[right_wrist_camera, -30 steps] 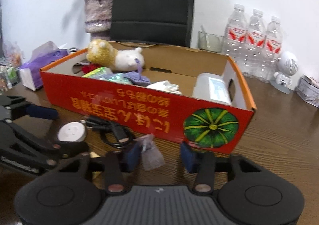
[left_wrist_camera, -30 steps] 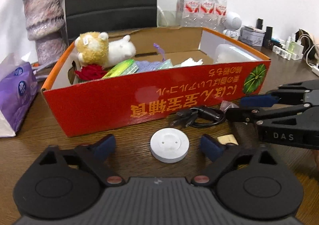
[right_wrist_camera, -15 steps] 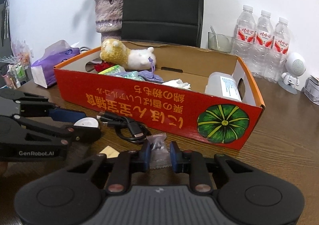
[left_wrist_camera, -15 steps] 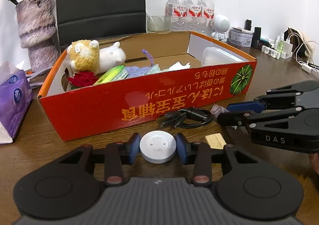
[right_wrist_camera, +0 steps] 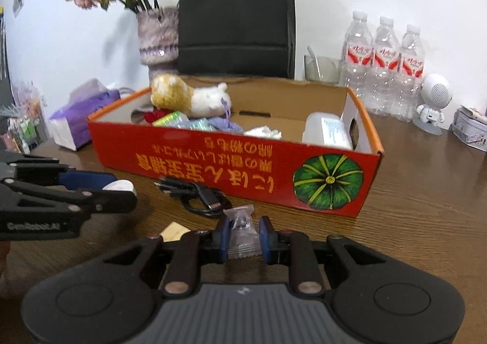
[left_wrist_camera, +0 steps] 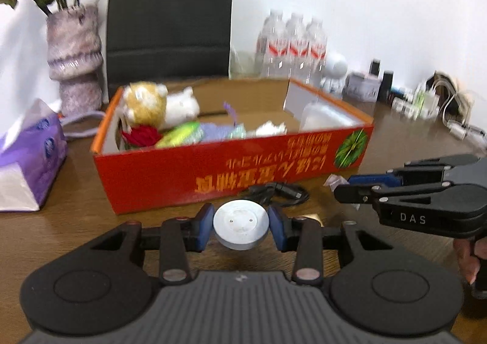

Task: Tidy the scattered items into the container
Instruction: 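Carry the white lid and clear bag into the box and open both tools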

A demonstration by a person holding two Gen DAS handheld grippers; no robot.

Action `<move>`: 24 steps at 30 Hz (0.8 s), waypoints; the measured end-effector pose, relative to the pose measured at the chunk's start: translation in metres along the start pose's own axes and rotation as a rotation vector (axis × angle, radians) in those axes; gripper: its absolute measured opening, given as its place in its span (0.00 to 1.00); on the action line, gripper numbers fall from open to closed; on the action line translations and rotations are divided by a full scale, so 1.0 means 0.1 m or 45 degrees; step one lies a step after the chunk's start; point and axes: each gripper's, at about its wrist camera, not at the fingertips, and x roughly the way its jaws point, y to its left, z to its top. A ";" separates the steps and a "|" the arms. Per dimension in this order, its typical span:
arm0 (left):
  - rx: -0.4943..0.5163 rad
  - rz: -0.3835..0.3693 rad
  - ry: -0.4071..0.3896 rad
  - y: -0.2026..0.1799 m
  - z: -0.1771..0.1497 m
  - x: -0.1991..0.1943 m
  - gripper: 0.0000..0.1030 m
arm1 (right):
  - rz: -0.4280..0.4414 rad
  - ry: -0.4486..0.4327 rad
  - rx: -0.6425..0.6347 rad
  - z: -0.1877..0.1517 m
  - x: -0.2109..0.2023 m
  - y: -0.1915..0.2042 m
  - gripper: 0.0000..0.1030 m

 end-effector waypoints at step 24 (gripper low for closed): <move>-0.153 0.214 -0.164 0.21 0.94 0.60 0.39 | -0.099 -0.170 0.187 1.00 0.44 -0.16 0.19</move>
